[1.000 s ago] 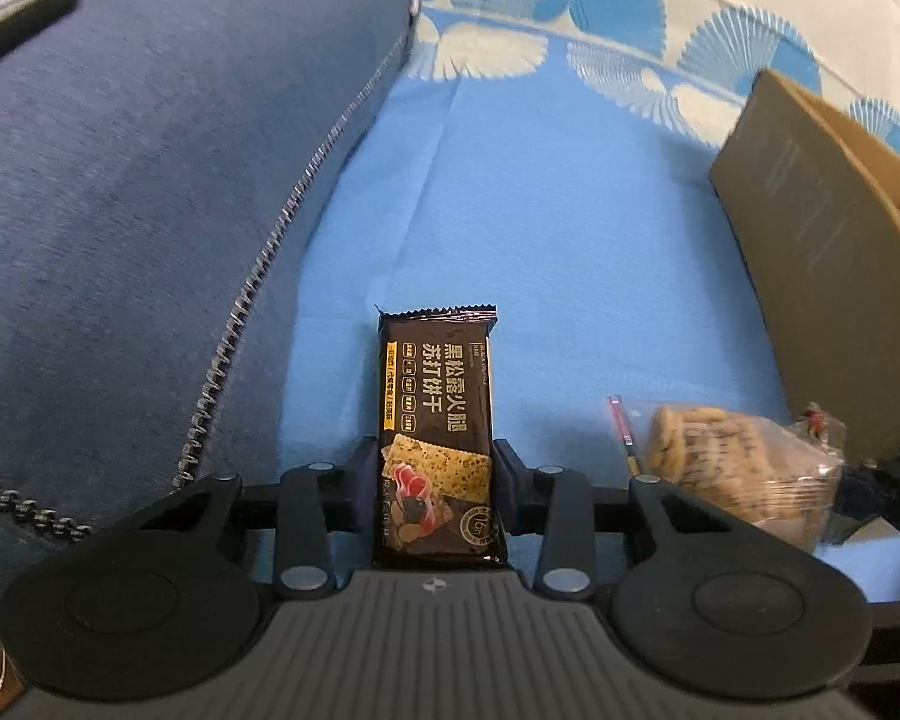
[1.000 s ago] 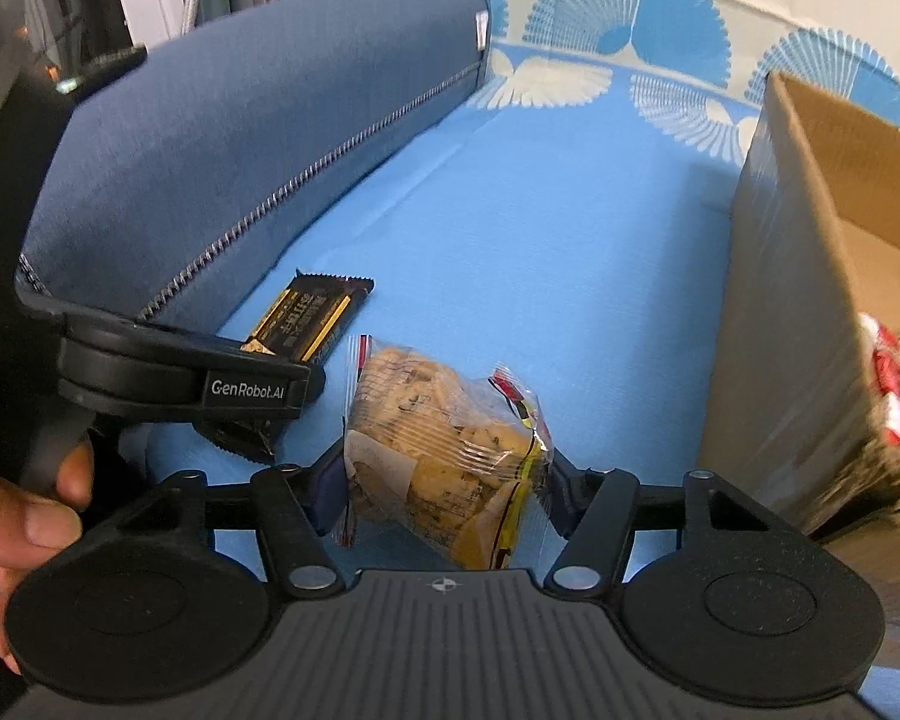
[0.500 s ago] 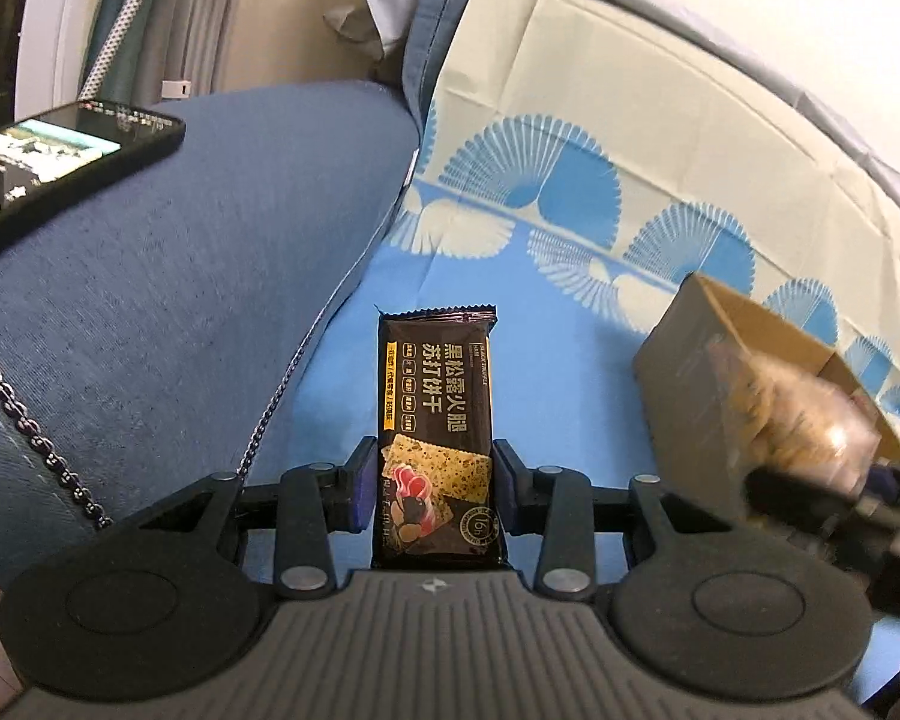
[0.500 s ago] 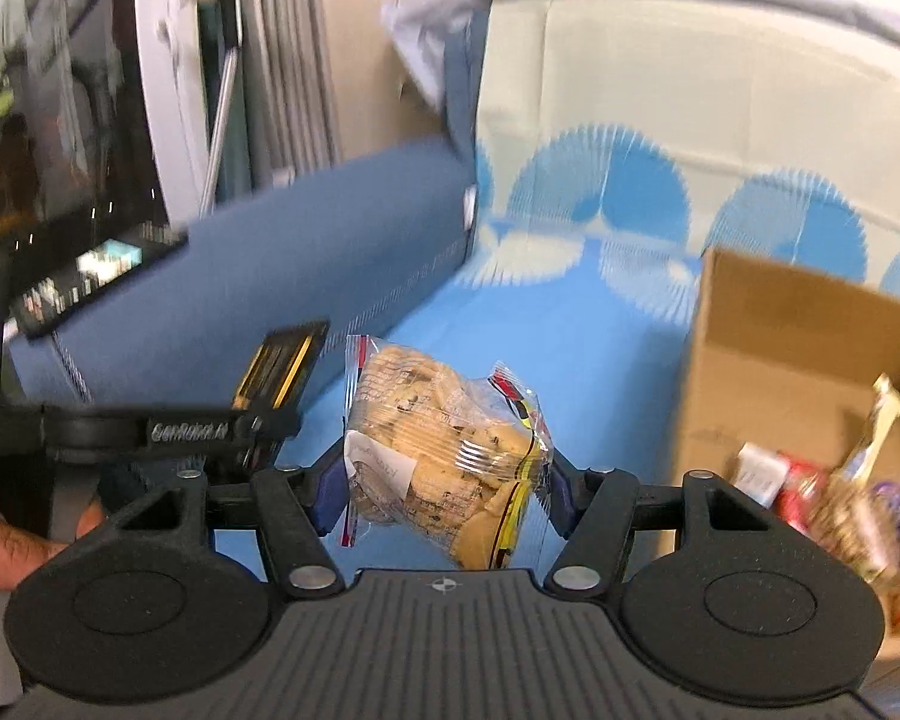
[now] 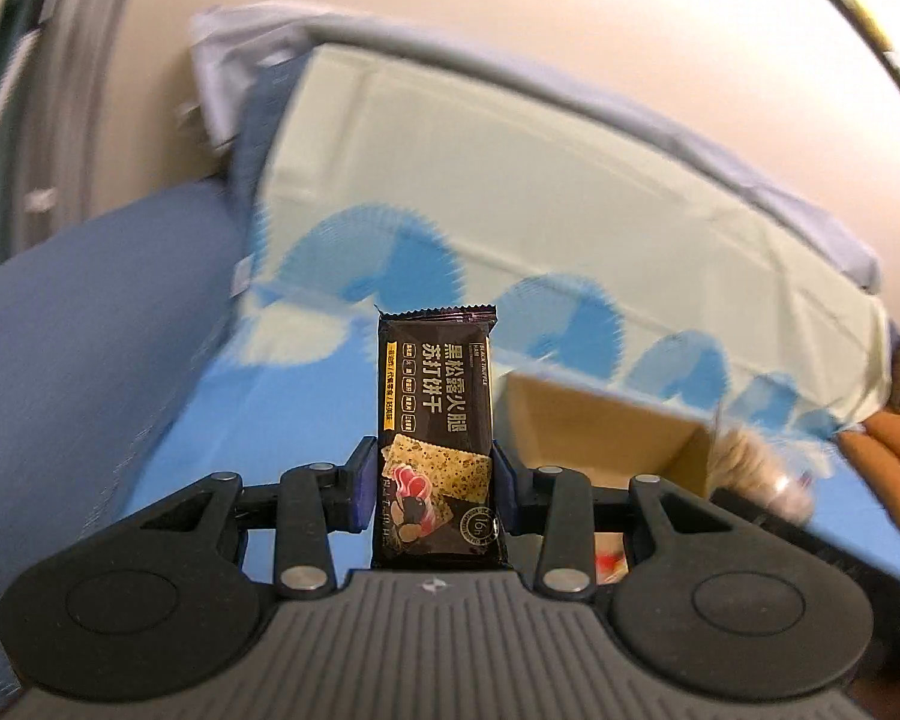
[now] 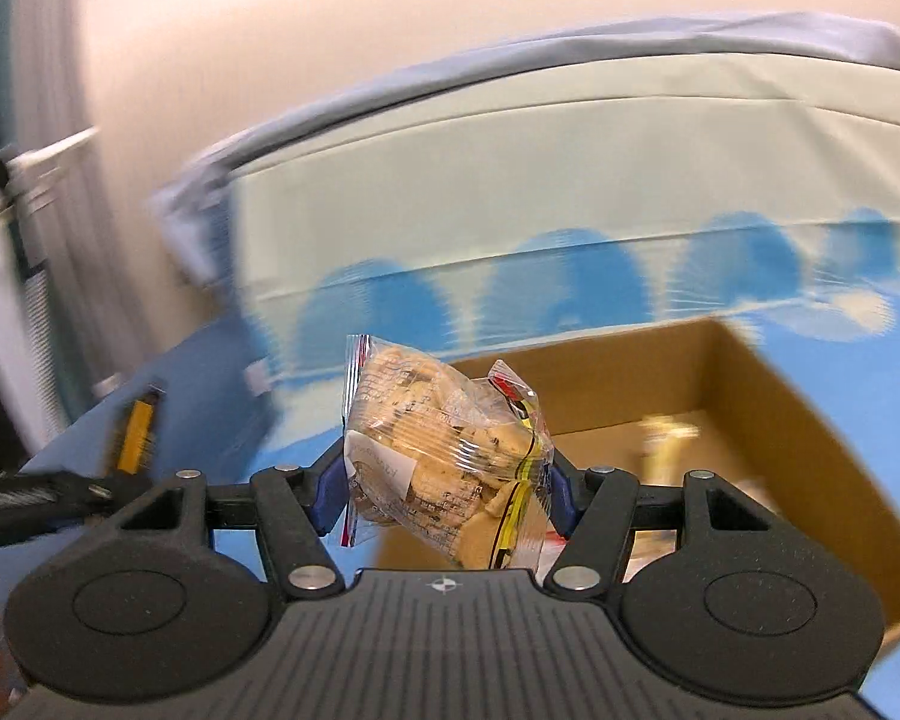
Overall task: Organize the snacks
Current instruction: 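Carry both snacks up over the cardboard box with both tools, then open both tools to drop the cracker bar and cookie bag into the box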
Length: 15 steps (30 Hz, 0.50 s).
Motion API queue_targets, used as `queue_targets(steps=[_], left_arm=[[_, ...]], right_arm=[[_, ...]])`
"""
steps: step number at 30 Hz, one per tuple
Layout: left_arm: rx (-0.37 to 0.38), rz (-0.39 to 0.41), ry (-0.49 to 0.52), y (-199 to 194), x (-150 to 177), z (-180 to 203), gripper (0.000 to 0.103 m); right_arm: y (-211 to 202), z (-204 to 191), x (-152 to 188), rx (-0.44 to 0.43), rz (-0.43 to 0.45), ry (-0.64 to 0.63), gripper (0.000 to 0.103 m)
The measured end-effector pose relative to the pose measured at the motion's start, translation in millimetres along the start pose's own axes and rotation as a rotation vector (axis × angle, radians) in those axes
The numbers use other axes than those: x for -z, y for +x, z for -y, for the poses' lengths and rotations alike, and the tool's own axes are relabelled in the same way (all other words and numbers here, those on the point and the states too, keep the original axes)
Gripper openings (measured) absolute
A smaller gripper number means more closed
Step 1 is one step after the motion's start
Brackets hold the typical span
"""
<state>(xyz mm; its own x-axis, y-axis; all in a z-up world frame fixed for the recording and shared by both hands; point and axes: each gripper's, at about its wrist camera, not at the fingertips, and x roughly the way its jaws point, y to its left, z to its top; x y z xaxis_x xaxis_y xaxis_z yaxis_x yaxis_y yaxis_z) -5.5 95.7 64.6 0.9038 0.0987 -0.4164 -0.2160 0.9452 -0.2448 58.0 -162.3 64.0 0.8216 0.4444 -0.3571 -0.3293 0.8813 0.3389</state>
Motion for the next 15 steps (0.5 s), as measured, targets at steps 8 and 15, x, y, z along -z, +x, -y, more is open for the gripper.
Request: queue_targets(steps=[8,15], left_arm=[[0.129,0.034,0.077,40,-23,93,0.043],[0.172,0.003,0.119,82,-22,145,0.043]], right_arm=[[1,55,-11,0.143,0.055,0.137,0.065],[-2,75,-12,0.185,0.084,0.179,0.065]])
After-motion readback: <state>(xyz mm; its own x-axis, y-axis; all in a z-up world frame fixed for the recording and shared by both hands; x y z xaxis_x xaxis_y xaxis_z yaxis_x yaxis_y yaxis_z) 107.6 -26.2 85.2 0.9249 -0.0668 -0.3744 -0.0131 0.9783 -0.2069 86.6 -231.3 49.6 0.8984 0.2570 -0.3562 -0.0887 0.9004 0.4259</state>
